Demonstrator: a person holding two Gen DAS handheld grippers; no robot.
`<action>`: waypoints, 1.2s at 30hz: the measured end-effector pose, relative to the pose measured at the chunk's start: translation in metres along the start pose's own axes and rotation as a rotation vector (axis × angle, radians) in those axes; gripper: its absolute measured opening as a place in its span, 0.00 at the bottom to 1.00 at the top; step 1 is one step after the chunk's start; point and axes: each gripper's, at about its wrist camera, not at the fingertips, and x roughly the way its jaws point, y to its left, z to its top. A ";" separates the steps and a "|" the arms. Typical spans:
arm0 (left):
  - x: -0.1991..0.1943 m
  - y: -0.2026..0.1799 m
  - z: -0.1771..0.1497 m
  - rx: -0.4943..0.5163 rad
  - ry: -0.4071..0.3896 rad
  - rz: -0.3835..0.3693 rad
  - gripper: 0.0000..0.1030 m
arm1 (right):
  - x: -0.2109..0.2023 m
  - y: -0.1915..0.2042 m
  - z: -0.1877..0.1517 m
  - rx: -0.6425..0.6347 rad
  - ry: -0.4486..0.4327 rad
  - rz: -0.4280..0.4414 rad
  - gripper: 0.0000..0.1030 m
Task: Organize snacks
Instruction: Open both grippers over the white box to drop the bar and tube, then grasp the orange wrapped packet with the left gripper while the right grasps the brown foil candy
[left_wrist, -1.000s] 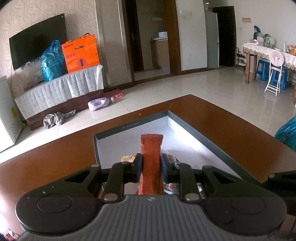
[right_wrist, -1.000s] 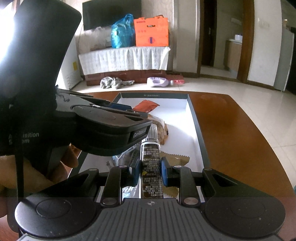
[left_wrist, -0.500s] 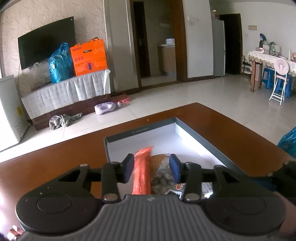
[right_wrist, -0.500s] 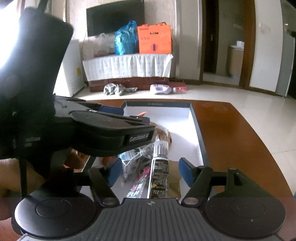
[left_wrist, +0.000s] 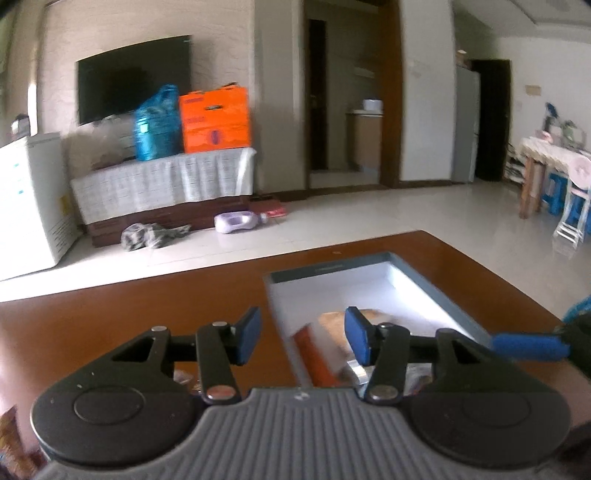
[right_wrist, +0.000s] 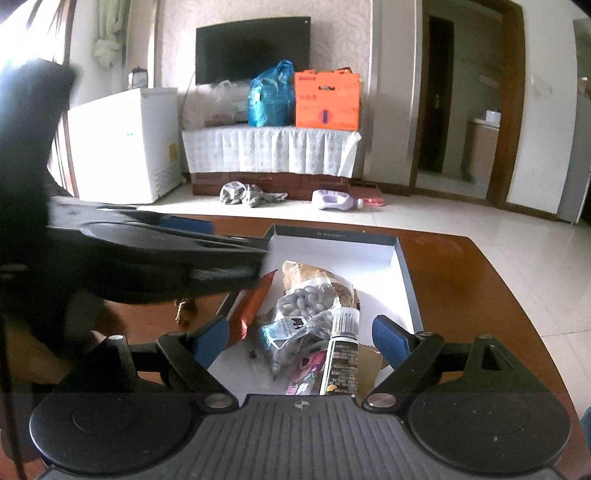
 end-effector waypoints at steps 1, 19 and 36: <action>-0.003 0.010 -0.004 -0.016 0.005 0.016 0.48 | -0.002 -0.001 0.000 0.003 -0.007 -0.004 0.83; -0.041 0.153 -0.088 -0.070 0.089 0.229 0.48 | 0.035 0.115 0.010 -0.088 0.039 0.170 0.61; -0.046 0.207 -0.098 -0.145 0.176 0.146 0.48 | 0.093 0.144 -0.002 -0.075 0.119 -0.022 0.60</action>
